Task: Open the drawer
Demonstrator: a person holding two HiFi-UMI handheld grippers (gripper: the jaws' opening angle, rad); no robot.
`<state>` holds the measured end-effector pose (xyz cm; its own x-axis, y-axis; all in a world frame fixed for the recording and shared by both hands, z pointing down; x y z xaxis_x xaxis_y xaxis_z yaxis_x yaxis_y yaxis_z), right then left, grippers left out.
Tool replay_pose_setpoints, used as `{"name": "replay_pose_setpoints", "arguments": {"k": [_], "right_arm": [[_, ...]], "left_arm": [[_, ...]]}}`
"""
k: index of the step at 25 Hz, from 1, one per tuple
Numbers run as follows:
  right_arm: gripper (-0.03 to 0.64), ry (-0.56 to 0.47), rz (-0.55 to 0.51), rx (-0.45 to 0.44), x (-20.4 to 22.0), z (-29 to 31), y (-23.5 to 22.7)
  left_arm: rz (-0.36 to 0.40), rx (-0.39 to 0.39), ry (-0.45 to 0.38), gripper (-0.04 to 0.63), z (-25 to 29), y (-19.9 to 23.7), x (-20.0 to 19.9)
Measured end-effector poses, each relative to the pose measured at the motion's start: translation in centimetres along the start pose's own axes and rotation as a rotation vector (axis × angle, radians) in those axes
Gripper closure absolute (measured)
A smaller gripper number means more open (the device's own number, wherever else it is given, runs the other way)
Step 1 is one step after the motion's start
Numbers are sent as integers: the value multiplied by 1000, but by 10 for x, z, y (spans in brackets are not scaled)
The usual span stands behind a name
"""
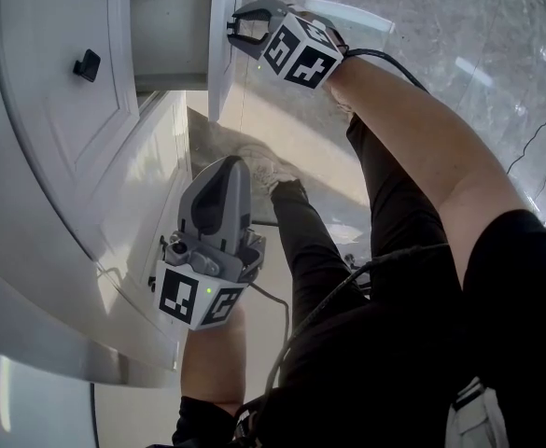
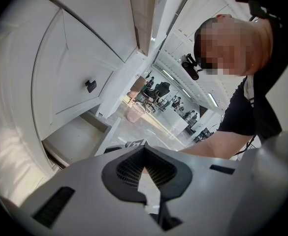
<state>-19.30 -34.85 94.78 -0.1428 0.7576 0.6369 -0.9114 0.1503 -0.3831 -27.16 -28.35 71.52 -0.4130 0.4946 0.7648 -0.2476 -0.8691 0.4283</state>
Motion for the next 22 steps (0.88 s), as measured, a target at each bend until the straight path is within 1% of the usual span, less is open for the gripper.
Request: {"name": "replay_pose_setpoints", "arguments": {"k": [9,22], "right_arm": [[482,22,-9,0,18,-20,-7],[482,24,9,9,29,-32,-11]], "left_arm": [[13,10,-5,604,4,-10,-2],[24,21,4,604,4,-21,0]]}}
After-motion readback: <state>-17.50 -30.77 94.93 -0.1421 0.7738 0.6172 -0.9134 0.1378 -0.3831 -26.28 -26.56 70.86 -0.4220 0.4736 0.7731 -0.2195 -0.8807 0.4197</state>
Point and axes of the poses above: the fingertips, and each gripper's own axes: z forward along the fingers, y to its left, x out of its underside, the point moved 1 cm from there along -z, backward along the fingers, and after that the axes turned 13 degrees about z, right-handed, at the moved point
